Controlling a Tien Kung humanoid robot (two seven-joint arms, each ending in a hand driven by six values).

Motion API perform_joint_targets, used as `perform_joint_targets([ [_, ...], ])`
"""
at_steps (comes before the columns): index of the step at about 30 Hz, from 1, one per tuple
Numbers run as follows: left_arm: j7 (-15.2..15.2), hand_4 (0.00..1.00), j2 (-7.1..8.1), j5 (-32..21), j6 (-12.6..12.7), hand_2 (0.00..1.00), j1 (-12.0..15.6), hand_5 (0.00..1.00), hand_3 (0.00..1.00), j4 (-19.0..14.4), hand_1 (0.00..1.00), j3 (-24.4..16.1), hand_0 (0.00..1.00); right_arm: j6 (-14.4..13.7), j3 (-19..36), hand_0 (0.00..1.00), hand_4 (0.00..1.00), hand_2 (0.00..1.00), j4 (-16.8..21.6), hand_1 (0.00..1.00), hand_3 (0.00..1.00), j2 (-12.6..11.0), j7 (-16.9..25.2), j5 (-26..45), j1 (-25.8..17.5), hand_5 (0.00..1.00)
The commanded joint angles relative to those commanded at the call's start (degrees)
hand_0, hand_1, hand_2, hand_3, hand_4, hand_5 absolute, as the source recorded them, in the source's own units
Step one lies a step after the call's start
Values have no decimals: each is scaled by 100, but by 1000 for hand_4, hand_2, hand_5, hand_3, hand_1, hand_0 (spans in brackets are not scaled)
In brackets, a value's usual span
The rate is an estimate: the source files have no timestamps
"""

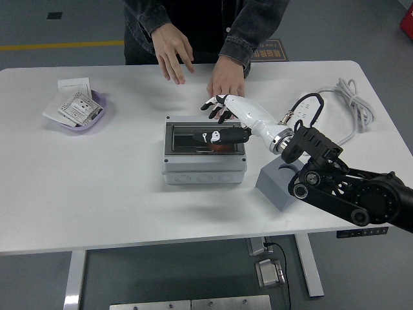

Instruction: Pick up the cylinder from the cube,place it in the box,flap close box

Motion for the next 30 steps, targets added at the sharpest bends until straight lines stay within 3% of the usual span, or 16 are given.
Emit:
perform_joint_targets([
  [6,60,570,-20,180,-10,633,50,71,646,0,720,-198,663,8,948,545,998,562,420,494,714,-130,-40,-545,-707,617],
  [12,123,569,-26,432,-16,632,116,72,647,0,720,-486,662,-445,2118,536,998,549,833,488,707,73,405,-885,-1611,616],
  [16,130,569,-20,487,-14,632,156,73,646,0,720,-574,662,-847,2977,531,998,553,1010,489,705,253,978,-428,-2333,619],
  [19,136,569,-29,497,-15,632,179,73,646,0,720,-603,662,-957,3427,531,998,553,918,489,705,309,1389,58,-2758,619],
  [25,123,569,-36,461,-12,632,200,73,645,0,720,-594,662,-642,4175,562,998,552,575,491,692,353,2174,1308,-3577,606],
  [30,94,565,-24,364,-8,631,196,70,644,0,720,-511,662,-413,4302,580,998,562,459,501,675,328,2239,2097,-3827,612],
])
